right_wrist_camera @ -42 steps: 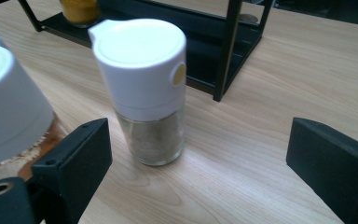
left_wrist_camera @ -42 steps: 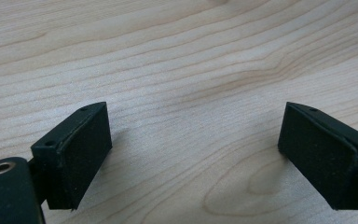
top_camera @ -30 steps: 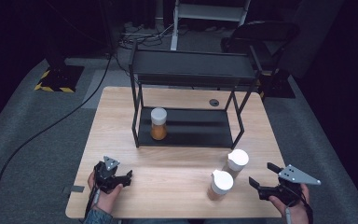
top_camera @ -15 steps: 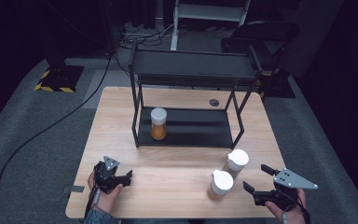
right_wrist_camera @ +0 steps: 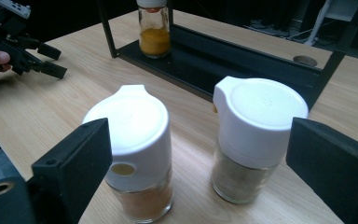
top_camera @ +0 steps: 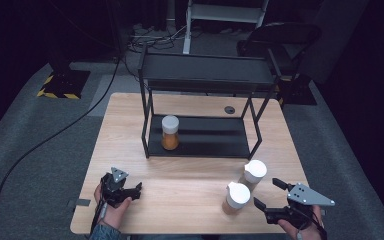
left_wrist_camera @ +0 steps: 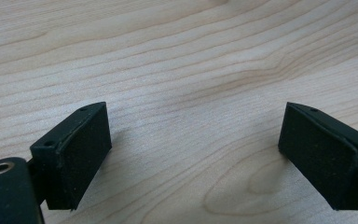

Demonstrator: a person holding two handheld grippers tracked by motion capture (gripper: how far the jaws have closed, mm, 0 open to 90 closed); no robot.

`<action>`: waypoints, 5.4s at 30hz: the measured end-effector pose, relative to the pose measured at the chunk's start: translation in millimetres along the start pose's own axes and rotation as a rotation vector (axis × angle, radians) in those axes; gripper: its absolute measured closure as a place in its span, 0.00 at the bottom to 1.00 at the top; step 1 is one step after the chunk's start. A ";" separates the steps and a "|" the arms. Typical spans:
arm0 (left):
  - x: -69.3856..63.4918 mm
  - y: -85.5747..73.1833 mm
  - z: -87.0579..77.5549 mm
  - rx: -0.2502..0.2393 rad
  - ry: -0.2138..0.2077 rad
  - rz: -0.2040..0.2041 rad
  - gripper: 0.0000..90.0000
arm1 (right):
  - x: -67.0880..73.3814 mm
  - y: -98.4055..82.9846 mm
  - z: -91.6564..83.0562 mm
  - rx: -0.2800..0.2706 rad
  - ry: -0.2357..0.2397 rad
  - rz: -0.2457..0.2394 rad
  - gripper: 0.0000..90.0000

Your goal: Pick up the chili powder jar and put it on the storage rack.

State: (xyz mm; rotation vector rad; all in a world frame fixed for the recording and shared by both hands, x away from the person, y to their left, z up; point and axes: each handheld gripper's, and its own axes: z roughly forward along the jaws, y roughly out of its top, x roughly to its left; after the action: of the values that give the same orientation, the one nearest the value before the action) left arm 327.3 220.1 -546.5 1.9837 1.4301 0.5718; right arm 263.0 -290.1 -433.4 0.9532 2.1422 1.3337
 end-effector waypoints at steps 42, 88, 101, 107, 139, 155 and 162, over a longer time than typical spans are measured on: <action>-0.1 0.1 0.1 0.001 -0.002 0.001 0.09 | 32.9 -6.2 35.2 -0.011 0.045 -0.008 0.11; 0.3 0.4 0.4 0.004 -0.001 0.002 0.09 | 37.6 -23.8 61.2 0.075 0.063 -0.058 0.34; 1.5 1.5 2.1 0.009 -0.014 0.014 0.05 | 37.3 -7.1 62.1 0.069 0.073 -0.072 0.34; 1.4 1.5 2.1 0.010 -0.014 0.014 0.05 | 35.3 3.1 63.5 0.073 0.072 -0.080 0.34; 1.1 2.2 2.9 0.018 -0.020 0.022 0.03 | 23.5 55.5 79.2 0.065 0.066 -0.101 0.34; 1.1 2.3 2.9 0.019 -0.021 0.023 0.03 | 20.2 78.9 92.3 0.063 0.058 -0.115 0.34; 1.5 2.9 3.8 0.021 -0.024 0.022 0.01 | 20.2 86.4 102.5 0.062 0.063 -0.109 0.34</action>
State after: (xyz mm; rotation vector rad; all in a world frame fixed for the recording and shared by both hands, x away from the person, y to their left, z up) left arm 332.3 220.0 -547.2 2.0189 1.4065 0.5423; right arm 346.4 -188.3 -400.8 0.8150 2.2606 1.2675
